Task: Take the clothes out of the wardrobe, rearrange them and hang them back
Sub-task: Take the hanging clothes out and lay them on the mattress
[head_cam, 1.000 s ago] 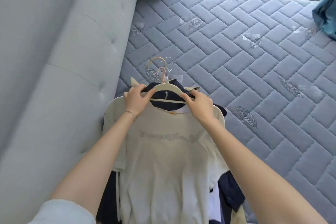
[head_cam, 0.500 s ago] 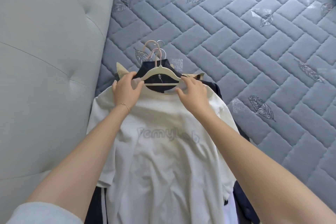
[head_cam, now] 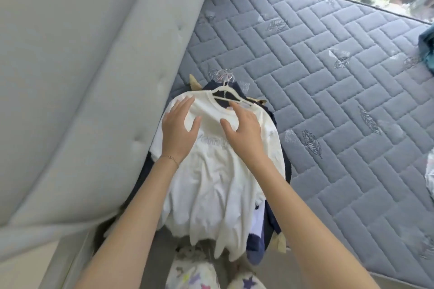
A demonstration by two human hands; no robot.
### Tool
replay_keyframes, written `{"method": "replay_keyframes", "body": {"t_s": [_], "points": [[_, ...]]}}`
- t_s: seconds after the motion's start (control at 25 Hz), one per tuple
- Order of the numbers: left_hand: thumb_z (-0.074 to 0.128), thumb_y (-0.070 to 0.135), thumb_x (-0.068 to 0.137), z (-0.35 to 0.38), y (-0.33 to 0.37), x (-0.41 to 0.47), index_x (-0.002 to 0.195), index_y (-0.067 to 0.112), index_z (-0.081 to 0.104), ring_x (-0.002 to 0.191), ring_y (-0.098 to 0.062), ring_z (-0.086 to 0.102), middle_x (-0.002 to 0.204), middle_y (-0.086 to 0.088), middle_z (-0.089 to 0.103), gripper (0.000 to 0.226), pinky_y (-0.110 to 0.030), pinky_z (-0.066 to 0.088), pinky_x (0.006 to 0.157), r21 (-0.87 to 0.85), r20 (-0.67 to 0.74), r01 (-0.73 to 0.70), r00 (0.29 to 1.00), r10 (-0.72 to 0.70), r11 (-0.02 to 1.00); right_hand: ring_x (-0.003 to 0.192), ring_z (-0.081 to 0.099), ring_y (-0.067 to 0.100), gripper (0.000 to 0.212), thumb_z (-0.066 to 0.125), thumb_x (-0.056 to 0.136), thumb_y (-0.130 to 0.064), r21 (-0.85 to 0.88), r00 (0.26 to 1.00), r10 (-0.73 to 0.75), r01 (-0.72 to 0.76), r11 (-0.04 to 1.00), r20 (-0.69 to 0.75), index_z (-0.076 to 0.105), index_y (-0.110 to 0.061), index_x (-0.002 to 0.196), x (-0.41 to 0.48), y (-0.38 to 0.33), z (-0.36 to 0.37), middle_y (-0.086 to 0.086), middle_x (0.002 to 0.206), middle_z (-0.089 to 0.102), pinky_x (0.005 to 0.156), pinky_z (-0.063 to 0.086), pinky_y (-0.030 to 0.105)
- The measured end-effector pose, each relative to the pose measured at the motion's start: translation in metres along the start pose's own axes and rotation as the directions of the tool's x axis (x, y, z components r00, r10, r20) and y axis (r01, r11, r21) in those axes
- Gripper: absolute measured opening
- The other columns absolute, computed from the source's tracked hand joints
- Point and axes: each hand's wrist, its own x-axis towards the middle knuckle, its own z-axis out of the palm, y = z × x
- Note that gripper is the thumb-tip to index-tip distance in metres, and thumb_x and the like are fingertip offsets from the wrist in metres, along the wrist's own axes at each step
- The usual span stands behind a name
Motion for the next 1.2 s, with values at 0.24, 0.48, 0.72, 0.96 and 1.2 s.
{"method": "replay_keyframes", "body": {"t_s": [0.24,0.48,0.72,0.96,1.2], "points": [[0.052,0.025,0.098,-0.087,0.058,-0.128,0.143,0.020,0.042,0.144,-0.019,0.027,0.151,0.003,0.040,0.047,-0.049,0.021,0.116,-0.026,-0.202,0.131,0.970,-0.133,0.991,0.135,0.038,0.016,0.054,0.058,0.095,-0.030,-0.014,0.956,-0.241,0.247,0.969,0.167,0.042,-0.016,0.145,-0.113,-0.077,-0.023,-0.002,0.144,0.049,0.113,0.024,0.027],[0.050,0.024,0.098,-0.165,0.049,-0.269,0.141,0.019,0.046,0.146,-0.021,0.023,0.150,0.004,0.042,0.043,-0.051,0.018,0.117,0.005,-0.470,0.314,0.839,-0.275,0.949,0.136,0.036,0.016,0.051,0.059,0.095,-0.028,0.068,0.805,-0.504,0.510,0.857,0.315,0.045,-0.018,0.143,-0.194,-0.141,-0.017,-0.001,0.145,0.047,0.115,0.027,0.033],[0.048,0.027,0.100,-0.218,0.028,-0.430,0.144,0.026,0.040,0.147,-0.016,0.018,0.152,0.010,0.037,0.045,-0.048,0.009,0.120,-0.107,-0.681,0.519,0.583,-0.443,0.848,0.137,0.035,0.018,0.049,0.061,0.094,-0.021,0.231,0.521,-0.674,0.675,0.701,0.524,0.048,-0.018,0.141,-0.304,-0.199,0.033,0.000,0.146,0.046,0.115,0.028,0.032],[0.051,0.024,0.098,-0.250,0.016,-0.590,0.143,0.022,0.042,0.146,-0.022,0.024,0.150,0.003,0.041,0.046,-0.050,0.018,0.118,-0.186,-0.824,0.682,0.283,-0.490,0.707,0.139,0.032,0.016,0.052,0.059,0.095,-0.021,0.359,0.147,-0.708,0.781,0.512,0.690,0.042,-0.018,0.144,-0.441,-0.251,0.095,-0.001,0.148,0.043,0.114,0.021,0.024],[0.049,0.028,0.099,-0.272,0.012,-0.763,0.146,0.024,0.038,0.147,-0.019,0.021,0.154,0.004,0.036,0.049,-0.047,0.012,0.120,-0.376,-0.840,0.739,-0.017,-0.542,0.559,0.134,0.037,0.017,0.050,0.061,0.094,-0.019,0.527,-0.111,-0.726,0.762,0.376,0.679,0.046,-0.015,0.142,-0.605,-0.291,0.147,0.001,0.145,0.047,0.108,0.023,0.017]]}}
